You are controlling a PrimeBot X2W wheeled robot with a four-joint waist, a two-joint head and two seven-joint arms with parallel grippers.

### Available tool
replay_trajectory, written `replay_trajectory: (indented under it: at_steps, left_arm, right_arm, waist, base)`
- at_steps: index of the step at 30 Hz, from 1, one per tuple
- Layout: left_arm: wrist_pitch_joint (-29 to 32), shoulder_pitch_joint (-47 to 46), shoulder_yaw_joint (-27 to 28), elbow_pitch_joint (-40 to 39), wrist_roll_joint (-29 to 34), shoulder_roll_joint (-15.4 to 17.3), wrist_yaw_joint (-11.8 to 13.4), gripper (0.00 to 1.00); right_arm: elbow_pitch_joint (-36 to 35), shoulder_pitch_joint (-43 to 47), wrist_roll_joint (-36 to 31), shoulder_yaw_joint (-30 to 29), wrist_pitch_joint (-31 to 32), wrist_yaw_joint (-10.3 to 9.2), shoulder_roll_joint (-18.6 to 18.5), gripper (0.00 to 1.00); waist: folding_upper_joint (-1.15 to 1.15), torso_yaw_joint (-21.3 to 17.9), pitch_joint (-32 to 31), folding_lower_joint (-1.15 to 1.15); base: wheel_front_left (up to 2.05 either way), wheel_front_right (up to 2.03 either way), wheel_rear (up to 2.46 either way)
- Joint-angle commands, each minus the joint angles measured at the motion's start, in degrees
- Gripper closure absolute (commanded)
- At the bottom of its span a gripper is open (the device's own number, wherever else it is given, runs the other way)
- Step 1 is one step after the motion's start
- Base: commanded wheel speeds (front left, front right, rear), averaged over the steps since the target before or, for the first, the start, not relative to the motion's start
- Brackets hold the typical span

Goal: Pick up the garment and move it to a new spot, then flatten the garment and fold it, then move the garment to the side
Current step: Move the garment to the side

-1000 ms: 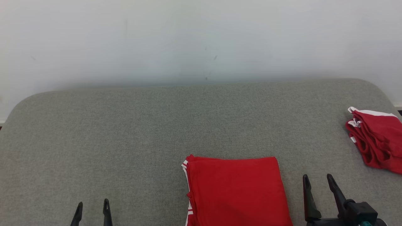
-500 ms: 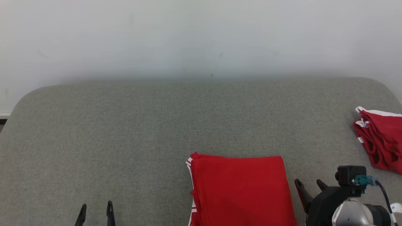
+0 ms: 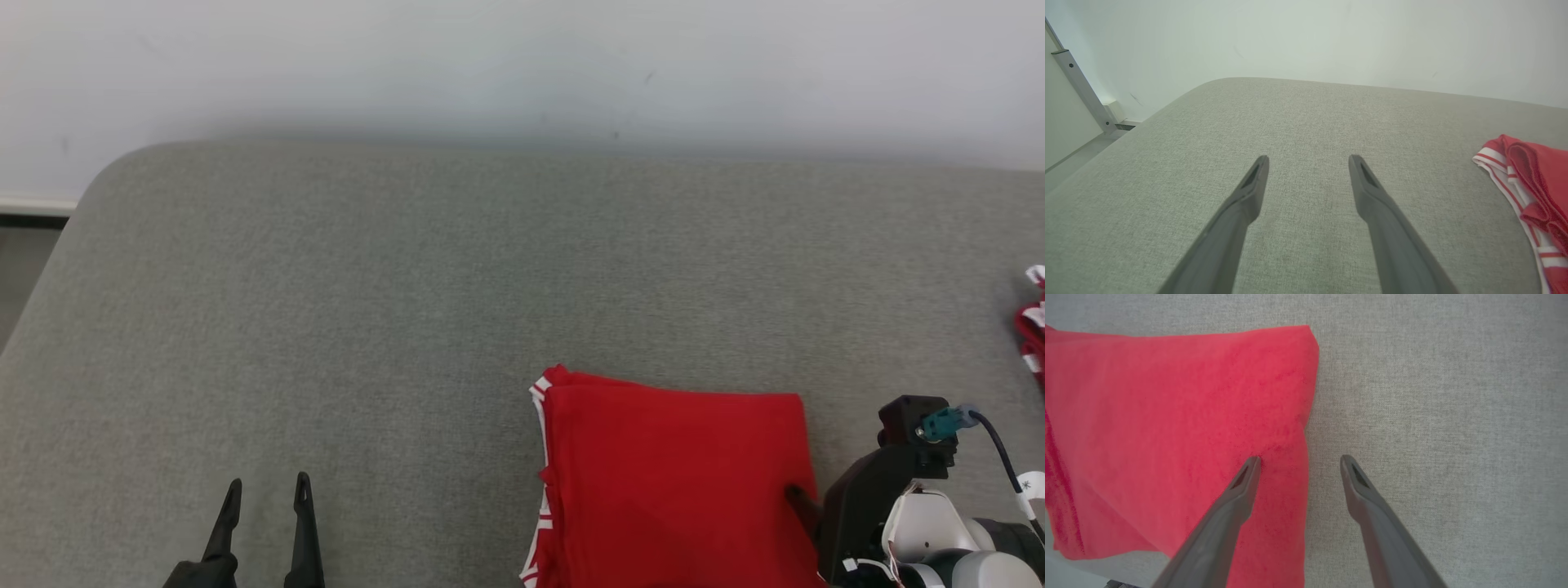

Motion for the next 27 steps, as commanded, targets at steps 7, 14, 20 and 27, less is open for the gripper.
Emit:
replay_trajectory:
  at_steps: [7,14,20,27]
  left_arm:
    - [-0.2,-1.5,-1.2,-0.5,-1.3,-0.1,0.8,0.0]
    - [-0.2,-2.0,-1.9,-0.7,-1.7,-0.1,1.2,0.0]
    - [-0.2,-2.6,-1.7,-1.9,-1.2,-0.1,1.4,0.0]
    - [-0.2,-3.6,-2.1,-4.2,-0.5,-0.1,0.9,0.0]
  right_arm:
    - [2.6,0.0,-1.4,-0.9,3.4,0.0,0.1,0.0]
    - [6.0,0.1,-2.5,0.9,5.4,0.0,0.2,0.78]
    - [4.7,-4.7,-5.9,2.4,0.7,0.0,-0.7,1.0]
    - [7.9,-14.1,-5.5,6.3,-1.4,0.0,-6.8,1.0]
  waist:
    - [-0.01,4.0,3.5,-0.01]
    - [-0.01,4.2,4.1,-0.01]
    - [-0.01,2.6,4.3,-0.01]
    - [-0.01,-2.0,5.0,-0.01]
  base:
    - [0.0,0.0,0.0]
    - [0.0,0.0,0.0]
    - [0.0,0.0,0.0]
    - [0.0,0.0,0.0]
